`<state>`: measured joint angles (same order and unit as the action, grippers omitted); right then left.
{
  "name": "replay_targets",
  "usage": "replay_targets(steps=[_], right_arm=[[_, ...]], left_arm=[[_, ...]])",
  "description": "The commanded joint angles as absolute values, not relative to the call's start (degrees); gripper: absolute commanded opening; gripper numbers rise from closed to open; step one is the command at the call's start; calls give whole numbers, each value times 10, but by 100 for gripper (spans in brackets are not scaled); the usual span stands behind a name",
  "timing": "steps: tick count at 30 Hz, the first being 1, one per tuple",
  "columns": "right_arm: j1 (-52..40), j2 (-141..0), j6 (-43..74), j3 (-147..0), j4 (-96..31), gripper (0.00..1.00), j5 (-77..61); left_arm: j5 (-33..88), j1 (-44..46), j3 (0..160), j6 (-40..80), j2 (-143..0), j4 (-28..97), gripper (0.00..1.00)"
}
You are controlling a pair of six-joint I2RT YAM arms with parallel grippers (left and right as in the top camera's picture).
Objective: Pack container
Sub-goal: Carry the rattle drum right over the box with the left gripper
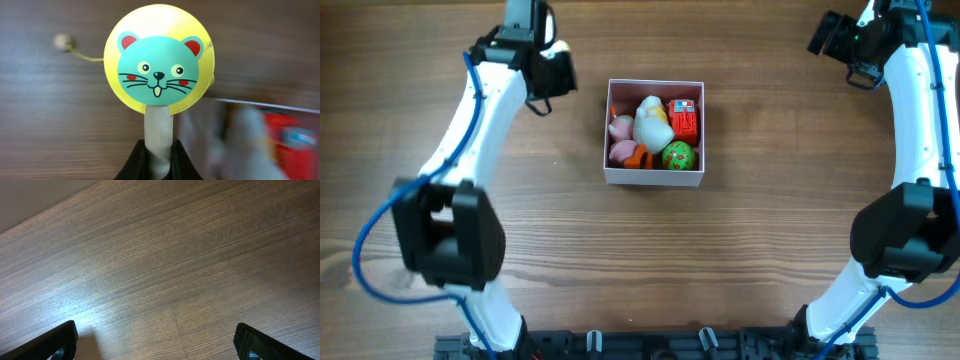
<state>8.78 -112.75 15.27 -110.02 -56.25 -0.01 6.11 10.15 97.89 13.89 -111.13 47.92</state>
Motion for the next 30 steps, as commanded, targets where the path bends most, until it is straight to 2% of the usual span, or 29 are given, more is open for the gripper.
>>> replay_targets(steps=[1, 5, 10, 14, 18, 26, 30], right_arm=[[86, -1123, 152, -1099, -561, 100, -8], [86, -1123, 152, -1099, -561, 100, -8], [86, -1123, 152, -1099, -561, 100, -8], [86, -1123, 152, -1099, -561, 100, -8], [86, -1123, 152, -1099, -561, 100, -8], [86, -1123, 152, -1099, -561, 100, -8], [86, -1123, 152, -1099, -561, 100, -8]], left_arm=[[100, 157, 987, 140, -1081, 486, 7], [99, 208, 987, 137, -1080, 486, 7], [36, 262, 986, 137, -1090, 484, 6], [18, 281, 986, 137, -1104, 481, 7], [19, 288, 986, 139, -1128, 468, 20], [19, 288, 986, 140, -1155, 476, 22], [19, 288, 986, 140, -1155, 471, 33]])
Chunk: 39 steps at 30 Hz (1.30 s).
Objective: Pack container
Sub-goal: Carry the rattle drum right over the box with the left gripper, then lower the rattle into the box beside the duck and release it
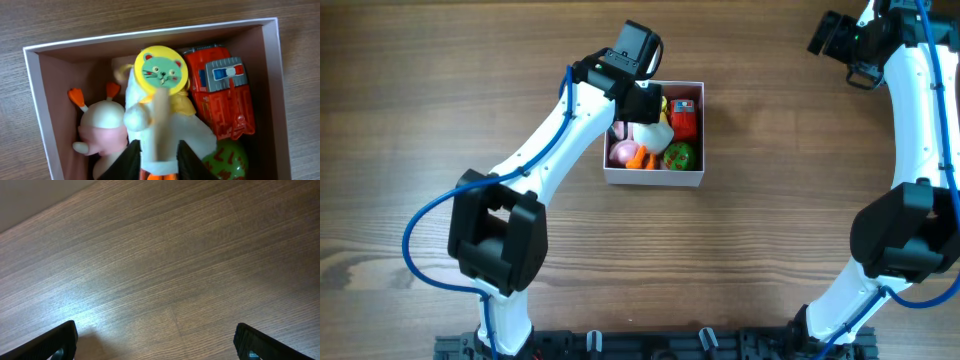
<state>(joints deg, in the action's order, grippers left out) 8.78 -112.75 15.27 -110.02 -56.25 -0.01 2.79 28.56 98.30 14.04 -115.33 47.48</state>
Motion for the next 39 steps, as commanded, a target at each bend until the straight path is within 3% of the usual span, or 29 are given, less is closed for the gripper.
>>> replay_targets(steps=[1, 3, 5, 10, 15, 17, 18, 39], right_arm=[[86, -1123, 152, -1099, -561, 100, -8], [86, -1123, 152, -1099, -561, 100, -8], [86, -1123, 152, -1099, -561, 100, -8], [86, -1123, 152, -1099, -561, 100, -8], [86, -1123, 152, -1099, -561, 100, -8], [86, -1123, 152, -1099, -561, 100, -8], [86, -1123, 152, -1099, -561, 100, -8], [86, -1123, 152, -1099, -561, 100, -8]], left_arm=[[19, 288, 986, 140, -1155, 470, 36], [18, 288, 986, 140, -1155, 469, 40], [18, 287, 986, 140, -1155, 469, 52], [28, 287, 986, 140, -1155, 473, 54], [74, 288, 986, 140, -1155, 500, 41], [56, 288, 986, 140, -1155, 503, 24], [39, 287, 986, 140, -1157, 499, 4], [8, 286, 985, 155, -1214, 506, 4]])
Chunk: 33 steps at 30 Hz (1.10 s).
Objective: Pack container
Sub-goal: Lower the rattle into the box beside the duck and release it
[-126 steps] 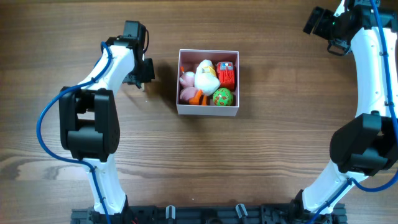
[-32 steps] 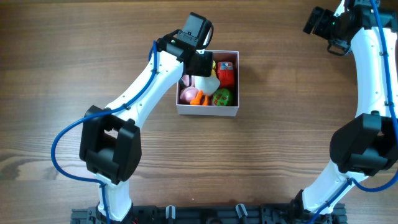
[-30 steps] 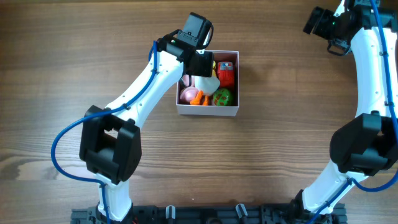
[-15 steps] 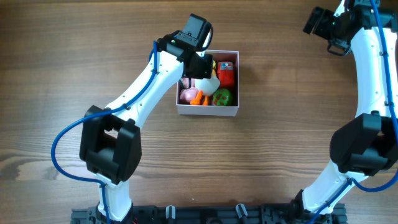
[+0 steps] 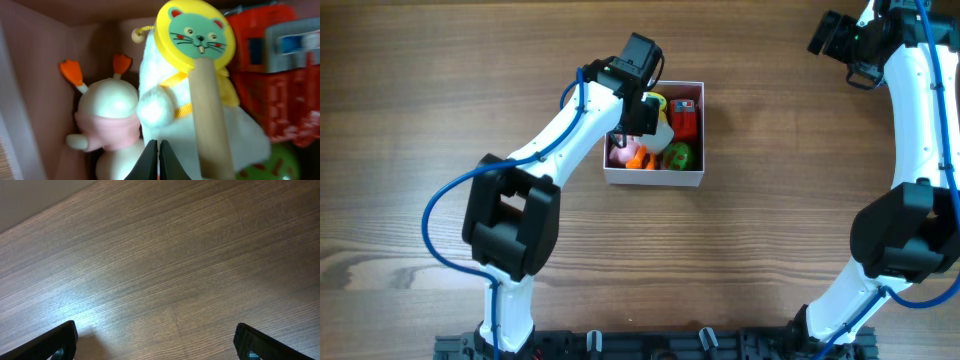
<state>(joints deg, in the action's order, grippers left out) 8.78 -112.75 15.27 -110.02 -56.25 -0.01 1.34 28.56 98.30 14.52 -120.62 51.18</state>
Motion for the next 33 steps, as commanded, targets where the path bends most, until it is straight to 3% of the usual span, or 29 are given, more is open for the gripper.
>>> replay_targets(steps=[1, 33], right_arm=[[86, -1123, 152, -1099, -561, 100, -8], [86, -1123, 152, -1099, -561, 100, -8]], left_arm=[[8, 286, 985, 155, -1213, 500, 4], [51, 287, 985, 154, -1181, 462, 4]])
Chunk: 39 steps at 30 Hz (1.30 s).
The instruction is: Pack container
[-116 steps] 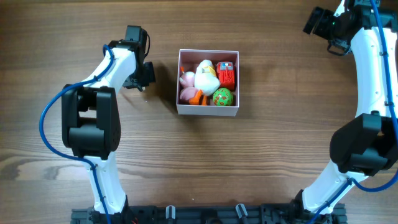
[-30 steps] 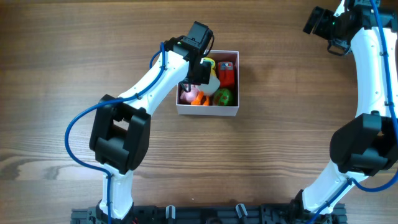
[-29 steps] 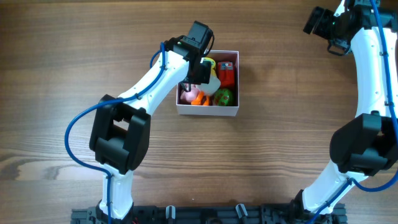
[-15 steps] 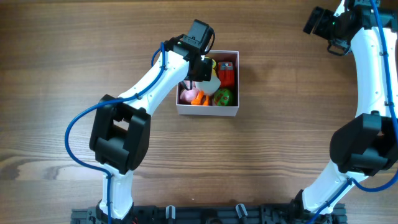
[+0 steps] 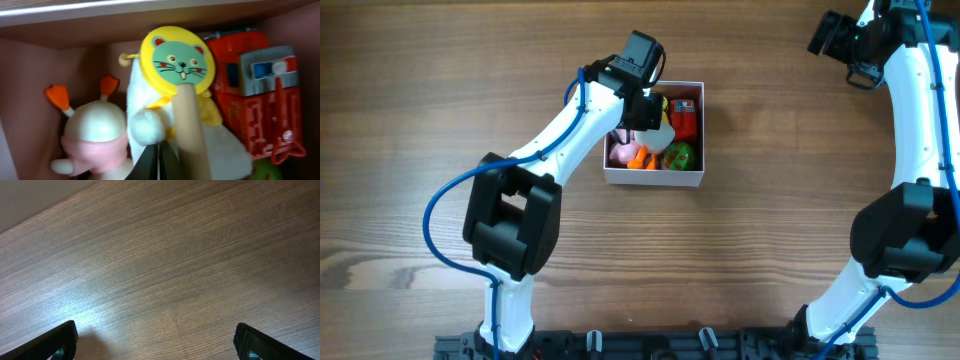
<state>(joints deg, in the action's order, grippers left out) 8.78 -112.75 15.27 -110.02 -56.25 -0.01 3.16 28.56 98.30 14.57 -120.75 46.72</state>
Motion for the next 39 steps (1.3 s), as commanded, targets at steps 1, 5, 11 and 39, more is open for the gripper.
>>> replay_targets(steps=[1, 5, 11, 39], right_arm=[[86, -1123, 152, -1099, -561, 100, -8], [86, -1123, 152, -1099, -561, 100, -8], [86, -1123, 152, -1099, -561, 100, -8], [86, -1123, 152, -1099, -561, 100, -8]], left_arm=[[51, 286, 985, 152, -1181, 460, 4], [54, 287, 985, 139, -1180, 458, 4], [106, 288, 985, 119, -1180, 457, 4], [173, 234, 985, 123, -1117, 440, 63]])
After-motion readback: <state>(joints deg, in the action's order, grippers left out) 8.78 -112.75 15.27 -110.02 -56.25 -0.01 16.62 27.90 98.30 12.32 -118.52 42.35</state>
